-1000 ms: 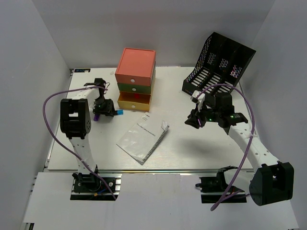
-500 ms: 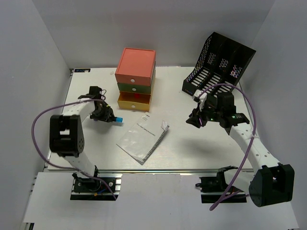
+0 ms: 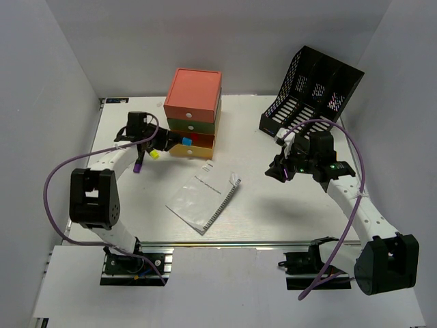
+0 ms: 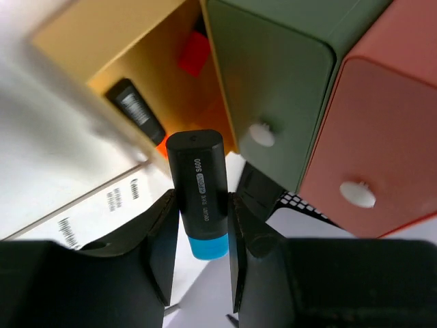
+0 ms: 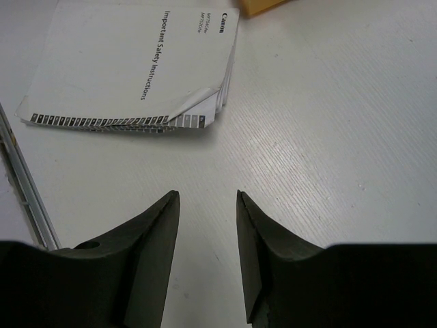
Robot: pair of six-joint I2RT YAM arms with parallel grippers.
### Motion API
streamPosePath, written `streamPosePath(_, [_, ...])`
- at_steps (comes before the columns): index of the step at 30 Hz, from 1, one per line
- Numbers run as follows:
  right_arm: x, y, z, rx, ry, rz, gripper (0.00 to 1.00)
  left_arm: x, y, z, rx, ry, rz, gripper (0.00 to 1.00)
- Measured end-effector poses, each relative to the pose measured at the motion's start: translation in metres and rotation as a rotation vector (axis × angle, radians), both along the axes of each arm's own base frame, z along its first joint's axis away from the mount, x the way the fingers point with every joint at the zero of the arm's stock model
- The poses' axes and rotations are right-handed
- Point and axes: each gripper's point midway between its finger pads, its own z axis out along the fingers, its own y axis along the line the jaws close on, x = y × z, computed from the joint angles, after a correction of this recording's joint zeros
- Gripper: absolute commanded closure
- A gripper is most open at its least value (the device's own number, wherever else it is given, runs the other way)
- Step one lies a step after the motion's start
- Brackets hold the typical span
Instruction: Organize the desk
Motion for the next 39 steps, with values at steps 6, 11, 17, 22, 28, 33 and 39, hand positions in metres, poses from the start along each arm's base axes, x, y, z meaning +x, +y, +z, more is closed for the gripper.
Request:
streamPosePath(6, [0.0,0.0,0.0,0.0,0.0,0.0,0.55,0.02,-0.015,0.002,-0.066,-0.036,0.016,0.93])
streamPosePath(11, [0.0,0.0,0.0,-0.001,-0.001,0.0,0.55,0.034,-0.024,0.012,-0.102,-0.085,0.017,0.57])
streamPosePath(17, [0.0,0.0,0.0,0.0,-0.001,0.0,0.55,0.043,-0.032,0.018,-0.135,-0.113,-0.01,0.22])
streamPosePath(22, [0.001,-0.002,0.0,0.0,-0.001,-0.006,0.55,0.039,-0.035,0.023,-0.144,-0.147,-0.037,0.49])
streamPosePath(28, [0.003,-0.004,0.0,-0.003,-0.008,-0.008,0.81,0.013,-0.02,0.049,-0.003,-0.25,-0.132,1.0])
streamPosePath(33, [0.001,-0.003,0.0,-0.002,-0.015,0.007,1.0,0.012,0.032,0.074,0.365,-0.304,-0.165,0.97])
streamPosePath(39, [0.001,-0.003,0.0,-0.002,-0.015,0.011,0.86,-0.003,0.107,0.02,0.743,-0.114,-0.258,0.39])
